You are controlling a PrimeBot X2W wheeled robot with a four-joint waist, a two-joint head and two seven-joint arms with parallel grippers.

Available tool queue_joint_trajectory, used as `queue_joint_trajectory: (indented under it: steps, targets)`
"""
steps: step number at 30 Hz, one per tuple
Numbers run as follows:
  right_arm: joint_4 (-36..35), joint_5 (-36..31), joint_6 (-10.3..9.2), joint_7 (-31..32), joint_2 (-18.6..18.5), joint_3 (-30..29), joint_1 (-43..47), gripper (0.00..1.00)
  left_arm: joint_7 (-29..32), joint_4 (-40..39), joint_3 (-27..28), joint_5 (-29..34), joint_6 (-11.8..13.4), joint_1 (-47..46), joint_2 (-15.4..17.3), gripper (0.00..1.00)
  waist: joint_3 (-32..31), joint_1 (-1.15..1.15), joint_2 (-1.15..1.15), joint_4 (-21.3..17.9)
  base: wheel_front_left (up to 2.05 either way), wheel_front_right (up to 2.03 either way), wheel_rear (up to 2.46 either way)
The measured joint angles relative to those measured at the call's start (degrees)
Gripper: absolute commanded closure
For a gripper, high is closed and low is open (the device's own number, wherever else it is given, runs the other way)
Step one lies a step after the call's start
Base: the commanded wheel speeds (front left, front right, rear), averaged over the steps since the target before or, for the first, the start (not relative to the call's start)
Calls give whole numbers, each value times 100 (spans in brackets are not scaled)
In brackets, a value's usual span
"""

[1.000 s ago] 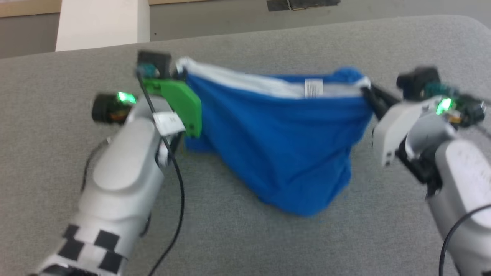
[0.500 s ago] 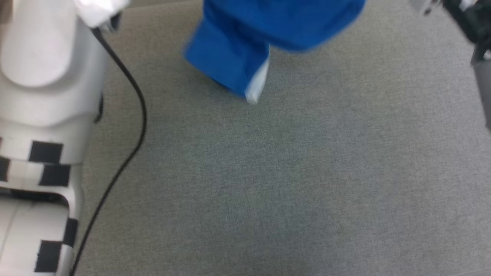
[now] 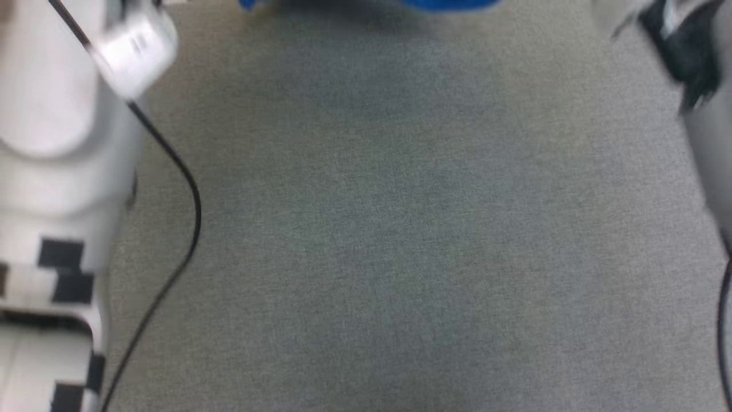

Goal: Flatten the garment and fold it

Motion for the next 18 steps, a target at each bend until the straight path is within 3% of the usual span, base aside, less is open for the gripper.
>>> queue_joint_trajectory:
  steps: [8, 13, 18]
  targets:
    - [-337, 883, 0, -19, -183, 603, 2096, 100, 661, -804, -66, -868, -214, 2857, 164, 100, -475, 0, 0, 116, 0, 0, 0]
    - [-723, 1144, 0, 119, -342, 604, 3386, 100, 1469, -1858, 49, -1591, -44, 4654, 361, 100, -832, -1, 0, 200, 0, 0, 0]
    - [-1120, 1205, 1, 527, -356, 242, 4566, 100, 2472, -2937, 67, -2314, 107, 6168, 675, 100, -1169, -1, 0, 303, 0, 0, 0]
